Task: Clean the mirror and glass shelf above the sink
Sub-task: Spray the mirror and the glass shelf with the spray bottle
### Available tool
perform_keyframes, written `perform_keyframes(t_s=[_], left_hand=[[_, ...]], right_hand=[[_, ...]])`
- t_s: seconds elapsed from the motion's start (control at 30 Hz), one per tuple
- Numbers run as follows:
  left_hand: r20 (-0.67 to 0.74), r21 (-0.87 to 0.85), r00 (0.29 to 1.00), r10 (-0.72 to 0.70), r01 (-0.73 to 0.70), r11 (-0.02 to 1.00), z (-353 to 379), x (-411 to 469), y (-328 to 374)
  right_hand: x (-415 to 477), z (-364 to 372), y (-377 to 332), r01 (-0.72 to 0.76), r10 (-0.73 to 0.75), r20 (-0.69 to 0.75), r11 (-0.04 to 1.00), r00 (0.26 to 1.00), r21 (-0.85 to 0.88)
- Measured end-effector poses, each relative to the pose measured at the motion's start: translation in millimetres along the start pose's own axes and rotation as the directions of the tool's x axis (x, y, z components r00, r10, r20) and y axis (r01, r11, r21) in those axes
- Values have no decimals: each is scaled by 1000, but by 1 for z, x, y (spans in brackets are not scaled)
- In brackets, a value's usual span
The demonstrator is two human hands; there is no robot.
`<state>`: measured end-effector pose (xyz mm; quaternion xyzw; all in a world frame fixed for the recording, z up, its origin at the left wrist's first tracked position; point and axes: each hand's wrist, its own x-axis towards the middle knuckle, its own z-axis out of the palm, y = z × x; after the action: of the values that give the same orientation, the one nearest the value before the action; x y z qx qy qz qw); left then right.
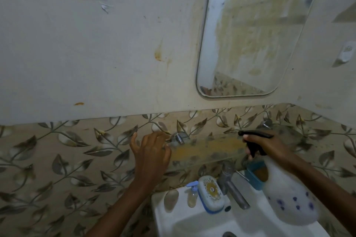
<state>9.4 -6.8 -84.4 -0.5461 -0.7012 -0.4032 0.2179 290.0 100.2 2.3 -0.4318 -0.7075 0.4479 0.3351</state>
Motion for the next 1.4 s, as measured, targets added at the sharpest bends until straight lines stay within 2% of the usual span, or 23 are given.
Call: perform_keyframes(t_s=[0.37, 0.63, 0.87, 1.1, 1.2, 1.4], left_hand=[[42, 14, 997, -71, 70, 997, 1, 1, -1], [50, 43, 996, -76, 74, 996, 4, 0, -3], [64, 56, 995, -76, 72, 996, 7, -1, -4], [70, 40, 995, -71, 69, 997, 8, 1, -4], [92, 42, 994, -60, 56, 998, 8, 1, -4], [139, 74, 990, -39, 29, 997, 6, 3, -4]], right_hand=[[0, 78, -14, 11, -64, 205, 969, 977, 246], [-4, 81, -16, -22, -92, 361, 954, 928, 300], [-7, 44, 5, -3, -79, 388, 978, 918, 207], [-16, -15, 18, 23, -41, 207, 996, 977, 91], [-18, -36, 29, 22, -30, 74, 994, 997, 104], [-12, -78, 59, -1, 31, -204, 989, 979, 146]])
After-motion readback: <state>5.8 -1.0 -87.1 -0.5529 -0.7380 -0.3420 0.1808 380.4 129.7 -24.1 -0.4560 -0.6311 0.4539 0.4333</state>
